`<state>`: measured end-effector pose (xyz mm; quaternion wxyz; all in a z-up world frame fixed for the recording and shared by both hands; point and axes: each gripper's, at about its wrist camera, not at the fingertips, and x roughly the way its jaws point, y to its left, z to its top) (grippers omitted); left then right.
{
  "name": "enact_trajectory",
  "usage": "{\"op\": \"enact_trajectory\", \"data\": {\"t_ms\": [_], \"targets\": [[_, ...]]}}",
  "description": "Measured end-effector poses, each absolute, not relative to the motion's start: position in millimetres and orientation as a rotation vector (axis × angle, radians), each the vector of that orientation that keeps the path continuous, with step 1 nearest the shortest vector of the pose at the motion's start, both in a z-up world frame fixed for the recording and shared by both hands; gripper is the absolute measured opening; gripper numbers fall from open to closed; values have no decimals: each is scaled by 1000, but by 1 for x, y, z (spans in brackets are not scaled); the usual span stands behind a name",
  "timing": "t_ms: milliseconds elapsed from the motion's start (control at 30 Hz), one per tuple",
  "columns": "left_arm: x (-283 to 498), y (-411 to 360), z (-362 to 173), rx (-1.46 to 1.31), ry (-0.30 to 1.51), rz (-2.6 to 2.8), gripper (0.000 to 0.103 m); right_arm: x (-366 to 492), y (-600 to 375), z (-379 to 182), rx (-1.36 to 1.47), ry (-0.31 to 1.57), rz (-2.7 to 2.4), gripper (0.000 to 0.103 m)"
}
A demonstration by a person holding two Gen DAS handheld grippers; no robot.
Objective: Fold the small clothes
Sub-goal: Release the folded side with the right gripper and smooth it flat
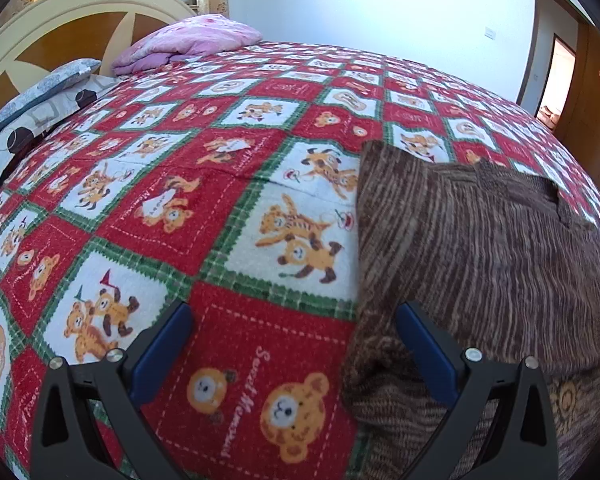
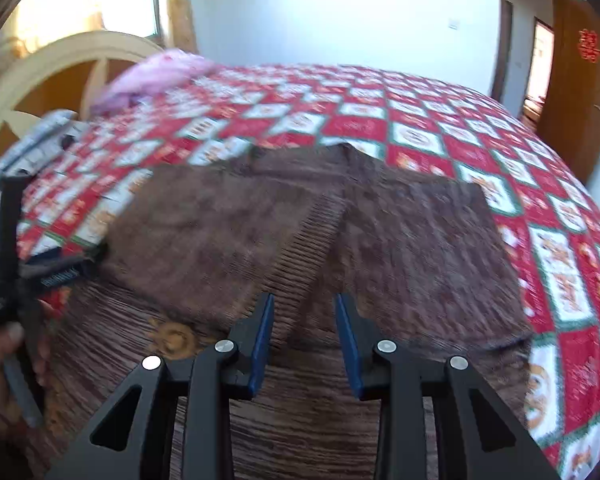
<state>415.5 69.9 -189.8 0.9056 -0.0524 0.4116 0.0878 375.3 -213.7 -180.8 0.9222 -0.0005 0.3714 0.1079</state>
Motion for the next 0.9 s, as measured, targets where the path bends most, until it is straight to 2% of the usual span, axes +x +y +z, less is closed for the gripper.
{"op": "enact_trajectory", "data": {"t_ms": [300,800,833,900], "targets": [[412,66,-190,-77,857,186,103,388,-186,-206,-83,846,289,34],[408,62,-190,-60,870,177,103,378,-186,-209,-121,826,290,34],[405,62,-189,-58,877,170,103,376,-189,-207,-106,823,294,36],[399,64,-186,-66,881,165,103,372,-195,-205,-94,826,295,48]]}}
